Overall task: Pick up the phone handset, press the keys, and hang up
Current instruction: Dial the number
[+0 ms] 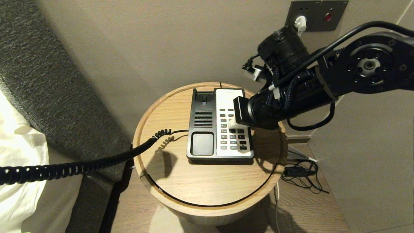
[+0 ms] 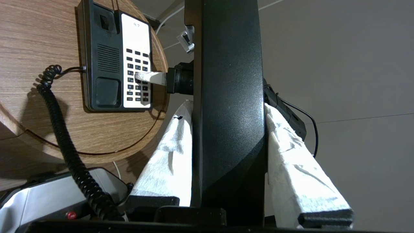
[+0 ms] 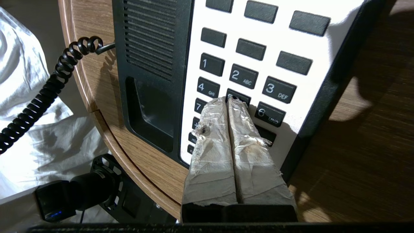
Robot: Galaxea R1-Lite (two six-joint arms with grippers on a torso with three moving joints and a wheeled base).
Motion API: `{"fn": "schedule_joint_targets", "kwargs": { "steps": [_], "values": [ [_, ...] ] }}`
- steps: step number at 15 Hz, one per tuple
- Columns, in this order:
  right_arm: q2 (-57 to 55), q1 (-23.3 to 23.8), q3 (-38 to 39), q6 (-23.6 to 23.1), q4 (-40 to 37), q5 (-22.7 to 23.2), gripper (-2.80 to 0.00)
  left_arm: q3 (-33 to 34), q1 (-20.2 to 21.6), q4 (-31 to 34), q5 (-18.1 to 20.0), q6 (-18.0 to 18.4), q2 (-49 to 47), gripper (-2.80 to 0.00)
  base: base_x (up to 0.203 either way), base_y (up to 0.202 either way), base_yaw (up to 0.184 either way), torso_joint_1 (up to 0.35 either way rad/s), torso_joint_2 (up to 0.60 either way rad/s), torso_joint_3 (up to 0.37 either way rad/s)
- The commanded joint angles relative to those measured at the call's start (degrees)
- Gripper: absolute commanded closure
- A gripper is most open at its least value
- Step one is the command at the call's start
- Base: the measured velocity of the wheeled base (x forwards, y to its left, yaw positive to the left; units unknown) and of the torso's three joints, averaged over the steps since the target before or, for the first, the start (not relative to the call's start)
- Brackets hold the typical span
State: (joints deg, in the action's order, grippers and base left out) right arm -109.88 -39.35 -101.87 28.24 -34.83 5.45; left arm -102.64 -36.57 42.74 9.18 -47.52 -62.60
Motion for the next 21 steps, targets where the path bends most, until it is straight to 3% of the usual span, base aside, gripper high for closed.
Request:
{"fn": "schedule_joint_targets", "kwargs": {
  "steps": [1,21],
  "values": [
    [-0.43,0.06,0.27,-0.12,-0.24,-0.18,0.0,-0.01,0.01,0.24,0.05,-0.29,0.02,0.0,0.0,0.0,0.0,0.0,0.0,0.0],
    [2.11,-1.51,0.98,0.66,-2.09,-0.35,0.0,1.31,0.01,0.04,0.05,-0.29,1.16,0.0,0.0,0.0,0.0,0.0,0.0,0.0]
  ]
}}
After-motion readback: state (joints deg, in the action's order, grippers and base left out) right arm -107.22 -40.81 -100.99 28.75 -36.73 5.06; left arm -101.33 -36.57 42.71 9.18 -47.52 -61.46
